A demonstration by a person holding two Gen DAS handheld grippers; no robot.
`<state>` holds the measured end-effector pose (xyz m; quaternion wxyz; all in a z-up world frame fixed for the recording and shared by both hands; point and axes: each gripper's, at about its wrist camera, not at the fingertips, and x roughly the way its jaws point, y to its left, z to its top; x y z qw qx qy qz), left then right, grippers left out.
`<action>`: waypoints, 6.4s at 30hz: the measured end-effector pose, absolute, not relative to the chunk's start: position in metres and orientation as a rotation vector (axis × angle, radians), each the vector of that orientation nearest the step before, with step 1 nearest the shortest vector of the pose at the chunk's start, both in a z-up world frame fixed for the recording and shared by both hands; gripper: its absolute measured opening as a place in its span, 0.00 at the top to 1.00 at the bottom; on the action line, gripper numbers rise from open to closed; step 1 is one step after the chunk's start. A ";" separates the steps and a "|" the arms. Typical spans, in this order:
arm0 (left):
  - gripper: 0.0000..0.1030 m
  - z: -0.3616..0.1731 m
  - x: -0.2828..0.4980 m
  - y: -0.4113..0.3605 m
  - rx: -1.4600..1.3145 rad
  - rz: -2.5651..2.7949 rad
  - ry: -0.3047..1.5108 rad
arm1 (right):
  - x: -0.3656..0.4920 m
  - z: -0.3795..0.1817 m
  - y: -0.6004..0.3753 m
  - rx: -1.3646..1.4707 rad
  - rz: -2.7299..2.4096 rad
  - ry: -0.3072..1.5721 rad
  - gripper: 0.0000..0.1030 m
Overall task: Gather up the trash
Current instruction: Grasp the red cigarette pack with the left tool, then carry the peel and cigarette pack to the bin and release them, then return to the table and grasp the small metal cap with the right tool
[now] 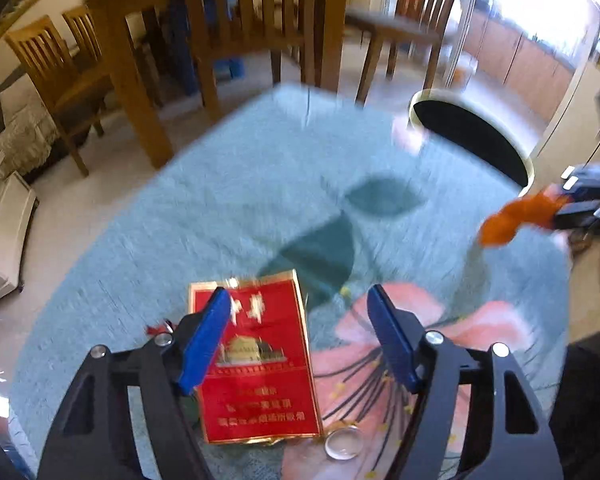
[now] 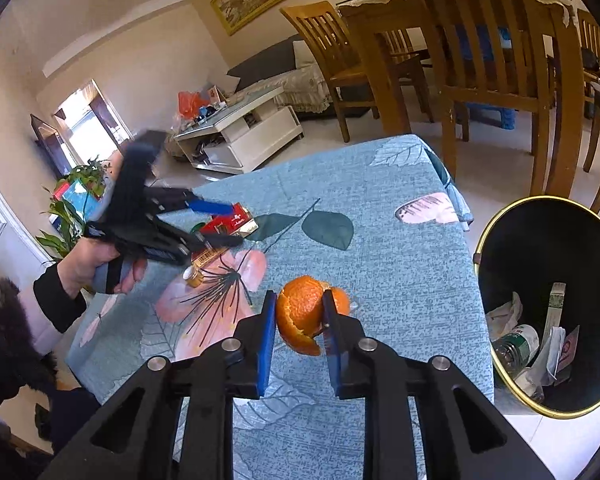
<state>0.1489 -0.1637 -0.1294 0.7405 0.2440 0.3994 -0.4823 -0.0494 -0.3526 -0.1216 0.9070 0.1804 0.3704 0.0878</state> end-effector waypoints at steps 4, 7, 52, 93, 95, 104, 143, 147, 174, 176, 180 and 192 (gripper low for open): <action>0.22 -0.134 0.161 -0.173 0.568 -1.032 0.890 | -0.048 -0.122 -0.350 0.380 0.188 0.761 0.77; 0.20 -0.149 0.169 -0.173 0.606 -0.959 0.908 | -0.048 -0.121 -0.348 0.376 0.194 0.761 0.77; 0.35 -0.137 0.102 -0.150 0.353 -0.591 0.875 | -0.017 -0.157 -0.281 -0.032 0.102 0.972 0.29; 0.35 -0.110 0.019 -0.368 0.420 -0.729 0.779 | -0.102 -0.078 -0.485 0.105 -0.272 0.722 0.88; 0.35 -0.113 0.016 -0.374 0.434 -0.733 0.779 | -0.093 -0.093 -0.496 0.114 -0.292 0.757 0.87; 0.35 -0.124 0.005 -0.430 0.480 -0.832 0.797 | -0.097 -0.101 -0.547 0.237 -0.343 0.726 0.14; 0.03 -0.053 0.056 -0.201 0.277 -0.448 0.620 | -0.047 -0.056 -0.354 0.057 -0.179 0.656 0.03; 0.03 -0.045 0.063 -0.164 0.244 -0.422 0.598 | -0.034 -0.053 -0.328 0.045 -0.154 0.672 0.03; 0.03 -0.107 0.088 0.042 0.117 -0.258 0.755 | 0.034 -0.130 -0.160 -0.200 0.345 0.910 0.48; 0.03 -0.108 0.088 0.040 0.124 -0.272 0.751 | 0.036 -0.140 -0.158 -0.214 0.344 0.923 0.49; 0.03 -0.111 0.088 0.033 0.131 -0.285 0.756 | 0.032 -0.149 -0.155 -0.171 0.419 0.932 0.63; 0.03 -0.113 0.109 0.028 0.107 -0.288 0.788 | 0.016 -0.151 -0.135 -0.280 0.447 0.901 0.84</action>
